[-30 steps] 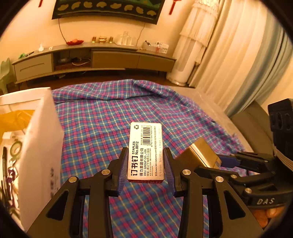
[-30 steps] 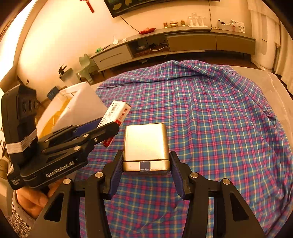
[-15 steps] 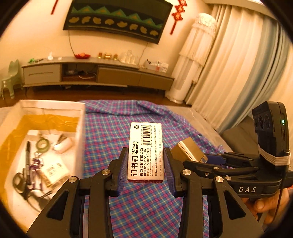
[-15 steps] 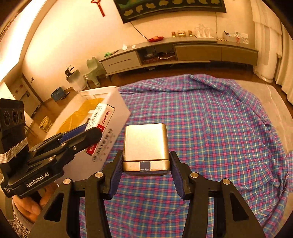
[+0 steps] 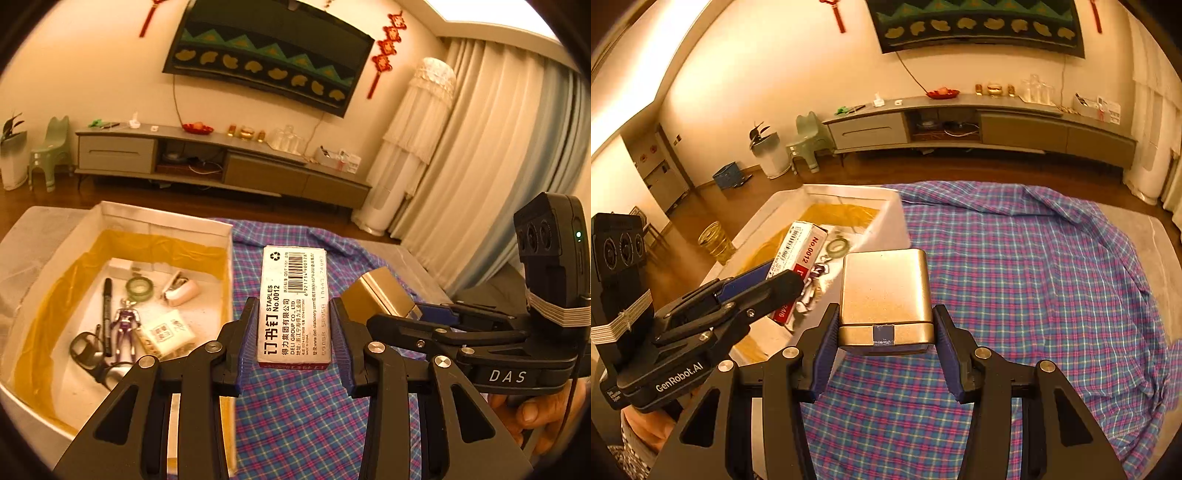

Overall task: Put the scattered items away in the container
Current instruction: 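Carry the staples box and gold tin over the white box with both tools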

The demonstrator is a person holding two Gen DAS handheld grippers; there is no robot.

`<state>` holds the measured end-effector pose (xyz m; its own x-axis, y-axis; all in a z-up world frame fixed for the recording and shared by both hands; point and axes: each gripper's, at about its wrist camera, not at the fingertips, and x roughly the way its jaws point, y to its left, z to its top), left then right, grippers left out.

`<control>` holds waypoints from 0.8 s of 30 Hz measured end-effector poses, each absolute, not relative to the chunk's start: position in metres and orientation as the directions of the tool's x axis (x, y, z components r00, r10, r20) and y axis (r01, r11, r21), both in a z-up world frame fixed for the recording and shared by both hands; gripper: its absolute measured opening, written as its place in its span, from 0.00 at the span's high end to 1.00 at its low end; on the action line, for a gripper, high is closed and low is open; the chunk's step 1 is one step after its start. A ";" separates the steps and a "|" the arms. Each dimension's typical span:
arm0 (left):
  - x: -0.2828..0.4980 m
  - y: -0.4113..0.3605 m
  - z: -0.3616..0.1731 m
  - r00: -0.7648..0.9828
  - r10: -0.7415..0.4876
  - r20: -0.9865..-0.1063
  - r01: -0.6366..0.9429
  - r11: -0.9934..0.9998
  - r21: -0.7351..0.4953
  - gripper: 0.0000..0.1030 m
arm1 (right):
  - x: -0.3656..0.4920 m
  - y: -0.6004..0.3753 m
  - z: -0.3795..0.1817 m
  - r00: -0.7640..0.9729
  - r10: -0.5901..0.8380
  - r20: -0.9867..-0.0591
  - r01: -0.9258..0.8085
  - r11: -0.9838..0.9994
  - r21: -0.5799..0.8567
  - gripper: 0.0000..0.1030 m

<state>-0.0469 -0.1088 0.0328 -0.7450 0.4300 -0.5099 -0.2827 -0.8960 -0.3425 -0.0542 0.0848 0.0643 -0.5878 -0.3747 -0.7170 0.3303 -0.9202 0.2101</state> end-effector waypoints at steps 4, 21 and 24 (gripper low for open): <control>-0.042 -0.127 0.038 -0.763 0.419 -0.492 -0.261 -0.896 -0.358 0.62 | -0.054 0.064 0.072 -0.585 -0.383 -0.715 0.362 -0.912 0.192 0.51; -0.044 -0.182 0.039 -0.806 0.352 -0.476 -0.163 -0.905 -0.393 0.62 | -0.063 0.005 0.079 -0.566 -0.418 -0.711 0.446 -0.880 0.163 0.51; -0.047 -0.188 0.036 -0.807 0.341 -0.482 -0.145 -0.906 -0.398 0.62 | -0.067 -0.001 0.080 -0.564 -0.423 -0.709 0.456 -0.876 0.160 0.51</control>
